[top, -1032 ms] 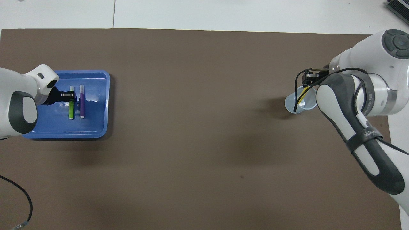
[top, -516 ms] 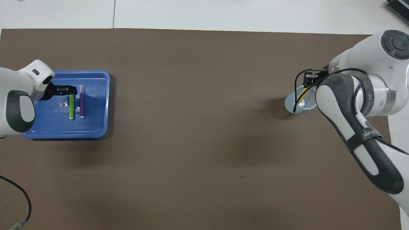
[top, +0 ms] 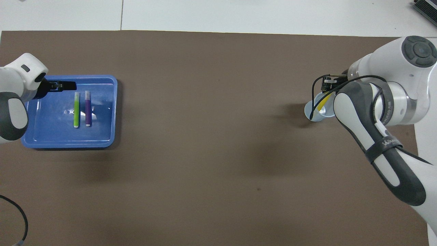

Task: Right arm passes pens to left for tray arrangement
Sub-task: 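Lift the yellow pen from the cup with the right gripper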

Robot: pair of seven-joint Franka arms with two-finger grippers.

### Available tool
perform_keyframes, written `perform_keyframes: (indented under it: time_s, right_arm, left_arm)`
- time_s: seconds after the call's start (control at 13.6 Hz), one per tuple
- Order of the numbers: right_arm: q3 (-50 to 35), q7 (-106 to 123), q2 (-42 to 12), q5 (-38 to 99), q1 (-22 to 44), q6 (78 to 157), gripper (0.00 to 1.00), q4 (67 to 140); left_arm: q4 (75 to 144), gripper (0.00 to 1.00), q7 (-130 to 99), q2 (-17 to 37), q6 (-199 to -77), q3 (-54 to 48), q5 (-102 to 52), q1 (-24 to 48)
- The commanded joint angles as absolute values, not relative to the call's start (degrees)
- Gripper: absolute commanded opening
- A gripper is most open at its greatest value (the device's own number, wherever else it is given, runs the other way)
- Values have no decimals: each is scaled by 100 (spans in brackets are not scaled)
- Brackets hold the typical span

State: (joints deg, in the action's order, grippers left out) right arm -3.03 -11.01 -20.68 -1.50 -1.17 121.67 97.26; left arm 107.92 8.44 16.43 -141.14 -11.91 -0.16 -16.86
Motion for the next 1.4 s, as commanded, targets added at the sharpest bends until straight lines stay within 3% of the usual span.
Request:
perform_keyframes:
  time_s: [0.0,0.44,0.59,1.33]
  right_arm:
    - [-352,-1072,-2065,-272,-158,12296,41,9791]
    - [-352,-1064,-2057,-272,-158,12296,12,9809]
    - [-352,-1063,-2065,-272,-158,12287,0,9809]
    - [-316,-853,-1934,-299,-229,12085,0,9317]
  left_arm:
    - [10899,100,1158,1249,-13747,-1204,97,-1749]
    - [10539,100,1082,362,-12307,-1248,-280,-1583]
    - [10538,100,539,334,-12183,-1230,-316,-1337]
    - [10582,99,-1993,211,-11339,-1300,-369,-940]
